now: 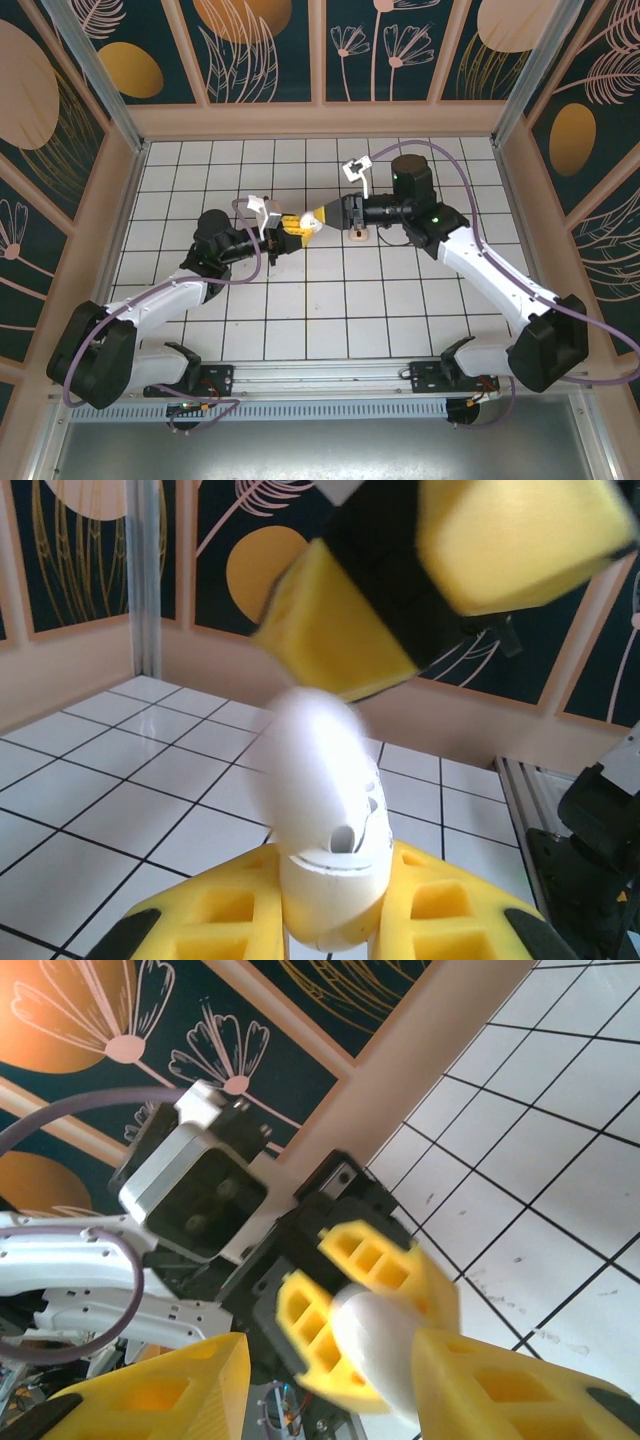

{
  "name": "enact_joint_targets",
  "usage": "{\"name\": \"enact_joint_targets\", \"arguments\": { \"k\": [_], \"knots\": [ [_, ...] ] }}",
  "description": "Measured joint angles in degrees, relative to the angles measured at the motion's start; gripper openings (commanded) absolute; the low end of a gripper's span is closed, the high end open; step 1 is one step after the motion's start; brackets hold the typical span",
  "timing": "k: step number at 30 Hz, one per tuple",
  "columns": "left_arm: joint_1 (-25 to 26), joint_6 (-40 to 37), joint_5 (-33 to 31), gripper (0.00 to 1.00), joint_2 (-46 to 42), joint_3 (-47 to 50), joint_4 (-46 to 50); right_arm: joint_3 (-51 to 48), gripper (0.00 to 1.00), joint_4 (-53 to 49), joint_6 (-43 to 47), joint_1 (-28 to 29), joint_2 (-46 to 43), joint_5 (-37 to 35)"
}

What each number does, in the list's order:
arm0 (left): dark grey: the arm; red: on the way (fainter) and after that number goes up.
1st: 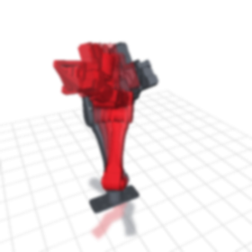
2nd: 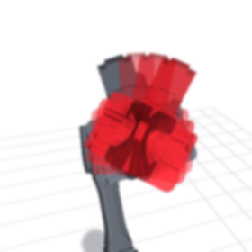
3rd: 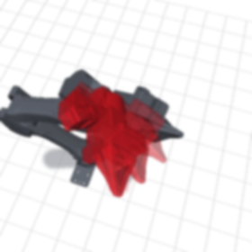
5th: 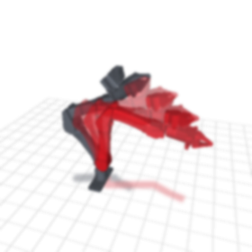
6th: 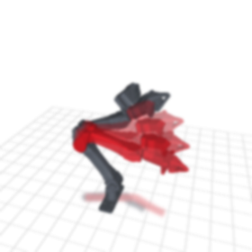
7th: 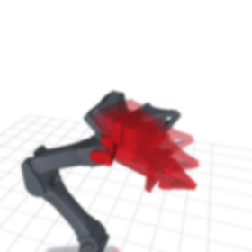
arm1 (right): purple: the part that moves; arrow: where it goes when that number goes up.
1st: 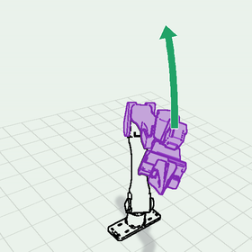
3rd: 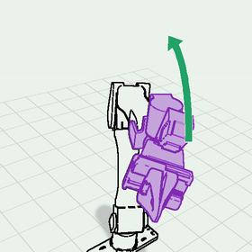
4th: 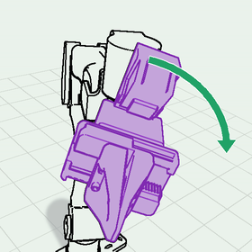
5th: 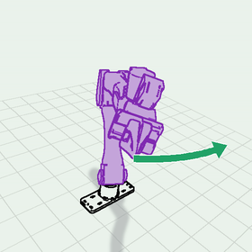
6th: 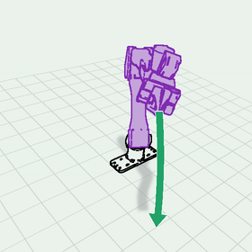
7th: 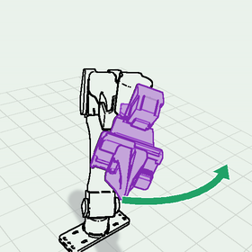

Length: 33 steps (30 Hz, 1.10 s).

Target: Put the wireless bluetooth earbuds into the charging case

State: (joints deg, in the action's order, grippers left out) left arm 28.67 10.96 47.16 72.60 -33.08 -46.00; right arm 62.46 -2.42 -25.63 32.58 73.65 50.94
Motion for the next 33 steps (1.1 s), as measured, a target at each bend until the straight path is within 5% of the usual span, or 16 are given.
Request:
{"name": "enact_joint_targets", "arguments": {
  "k": [8, 19, 33],
  "knots": [
    [0.0, 0.0, -0.8, 0.12, 0.2, -1.0, 0.3, -1.5, 0.47, -1.3, -0.3, -0.6, -5.2, -3.5],
    [0.0, 8.4, -5.7, 0.12, 1.3, -1.3, 6.0, -6.3, 0.47, -17.5, -8.5, -5.8, -6.2, -33.2],
    [1.2, 30.1, -14.9, 0.11, 9.4, -4.1, 12.5, -13.0, 0.47, -20.6, -11.7, -5.8, -9.0, -38.9]
  ]
}}
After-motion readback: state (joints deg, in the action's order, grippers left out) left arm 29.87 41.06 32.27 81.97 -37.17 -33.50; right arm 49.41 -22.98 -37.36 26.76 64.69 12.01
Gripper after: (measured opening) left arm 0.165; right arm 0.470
